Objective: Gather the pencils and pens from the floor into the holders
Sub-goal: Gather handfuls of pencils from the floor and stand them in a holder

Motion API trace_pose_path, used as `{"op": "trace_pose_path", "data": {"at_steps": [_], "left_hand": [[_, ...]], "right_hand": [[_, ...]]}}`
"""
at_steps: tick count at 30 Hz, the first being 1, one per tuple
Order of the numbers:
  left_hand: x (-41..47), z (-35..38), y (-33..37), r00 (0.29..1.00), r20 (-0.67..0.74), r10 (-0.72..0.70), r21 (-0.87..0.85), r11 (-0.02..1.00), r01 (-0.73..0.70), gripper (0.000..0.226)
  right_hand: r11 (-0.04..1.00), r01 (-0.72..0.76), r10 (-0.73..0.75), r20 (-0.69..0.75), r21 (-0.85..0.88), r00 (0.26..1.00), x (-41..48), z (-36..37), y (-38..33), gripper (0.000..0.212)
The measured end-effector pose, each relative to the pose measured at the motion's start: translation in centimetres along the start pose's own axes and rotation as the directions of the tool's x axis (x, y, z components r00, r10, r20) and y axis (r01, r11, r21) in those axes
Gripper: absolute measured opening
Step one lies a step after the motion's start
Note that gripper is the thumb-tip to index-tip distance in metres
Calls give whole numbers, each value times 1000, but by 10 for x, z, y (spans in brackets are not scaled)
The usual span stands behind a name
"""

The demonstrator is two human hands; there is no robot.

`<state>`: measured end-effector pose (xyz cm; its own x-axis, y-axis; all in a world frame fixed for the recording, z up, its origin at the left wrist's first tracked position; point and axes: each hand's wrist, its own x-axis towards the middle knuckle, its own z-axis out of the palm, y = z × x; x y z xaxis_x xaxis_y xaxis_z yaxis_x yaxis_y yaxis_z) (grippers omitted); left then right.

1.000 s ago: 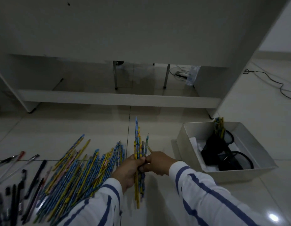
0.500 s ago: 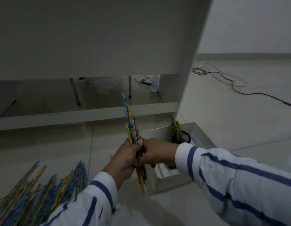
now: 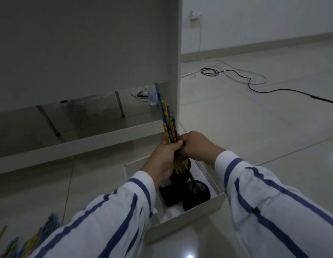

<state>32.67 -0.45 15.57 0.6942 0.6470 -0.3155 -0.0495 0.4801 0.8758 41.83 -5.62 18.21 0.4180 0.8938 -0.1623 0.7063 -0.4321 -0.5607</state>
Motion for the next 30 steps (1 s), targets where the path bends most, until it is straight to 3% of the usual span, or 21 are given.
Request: {"op": "trace_pose_path", "data": {"at_steps": [5, 9, 17, 22, 30], "left_hand": [[37, 18, -21, 997, -40, 62, 49, 997, -60, 41], [59, 21, -38, 992, -106, 66, 122, 991, -52, 48], [82, 20, -58, 985, -152, 86, 174, 983, -59, 40], [84, 20, -76, 987, -158, 8, 99, 995, 7, 41], [80, 16, -91, 986, -168, 6, 216, 976, 31, 37]], "right_hand": [[1000, 1, -2, -22, -15, 1000, 21, -2, 39, 34], [997, -34, 35, -17, 70, 999, 38, 14, 63, 40], [991, -42, 40, 13, 130, 999, 57, 33, 88, 25], [994, -65, 61, 44, 85, 997, 60, 46, 103, 31], [993, -103, 99, 82, 52, 992, 56, 62, 108, 28]]}}
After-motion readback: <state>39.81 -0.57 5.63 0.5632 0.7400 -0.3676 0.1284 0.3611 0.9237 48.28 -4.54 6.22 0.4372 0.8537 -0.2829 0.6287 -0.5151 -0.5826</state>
